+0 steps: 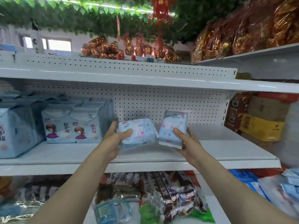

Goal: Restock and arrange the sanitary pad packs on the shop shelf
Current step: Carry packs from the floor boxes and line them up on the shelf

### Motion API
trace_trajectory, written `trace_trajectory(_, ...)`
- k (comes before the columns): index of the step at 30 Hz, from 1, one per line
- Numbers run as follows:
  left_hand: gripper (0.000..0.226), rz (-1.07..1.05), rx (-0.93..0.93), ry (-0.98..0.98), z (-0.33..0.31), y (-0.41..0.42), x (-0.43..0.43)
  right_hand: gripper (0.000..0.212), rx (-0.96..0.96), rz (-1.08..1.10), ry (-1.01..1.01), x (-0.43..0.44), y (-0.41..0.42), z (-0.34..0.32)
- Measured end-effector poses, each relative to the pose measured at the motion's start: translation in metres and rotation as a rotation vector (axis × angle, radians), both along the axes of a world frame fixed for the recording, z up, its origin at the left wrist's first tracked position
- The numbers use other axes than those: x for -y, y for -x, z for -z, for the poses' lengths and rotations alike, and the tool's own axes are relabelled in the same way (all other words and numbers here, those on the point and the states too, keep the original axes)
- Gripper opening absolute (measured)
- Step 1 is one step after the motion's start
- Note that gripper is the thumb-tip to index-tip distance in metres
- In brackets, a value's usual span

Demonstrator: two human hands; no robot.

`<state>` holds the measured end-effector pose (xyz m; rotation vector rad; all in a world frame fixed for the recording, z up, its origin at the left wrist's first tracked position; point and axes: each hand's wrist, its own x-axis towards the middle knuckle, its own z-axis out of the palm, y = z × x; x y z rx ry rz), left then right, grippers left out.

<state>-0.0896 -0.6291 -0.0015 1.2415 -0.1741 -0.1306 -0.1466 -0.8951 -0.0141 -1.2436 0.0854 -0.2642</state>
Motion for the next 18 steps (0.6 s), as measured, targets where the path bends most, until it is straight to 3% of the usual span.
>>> trace_trajectory(4,0.058,0.017,0.018,-0.012,0.007,-0.016,-0.004,0.077,0.0,-0.022,0.026,0.006,-0.013,0.004)
trace_trajectory(8,0.064,0.013,0.038,-0.029,0.012,-0.02,-0.006,0.072,-0.015,-0.024,0.018,0.01,-0.024,0.005)
trace_trajectory(15,0.044,0.054,0.088,-0.052,0.013,-0.022,-0.013,0.071,-0.024,-0.064,0.06,0.02,-0.038,0.0)
trace_trajectory(16,0.043,0.06,0.085,-0.071,0.014,-0.021,-0.014,0.072,-0.02,-0.07,0.069,0.021,-0.039,-0.001)
trace_trajectory(18,0.063,0.063,0.085,-0.132,0.015,-0.019,-0.015,0.072,-0.011,-0.078,0.073,0.023,-0.042,-0.003)
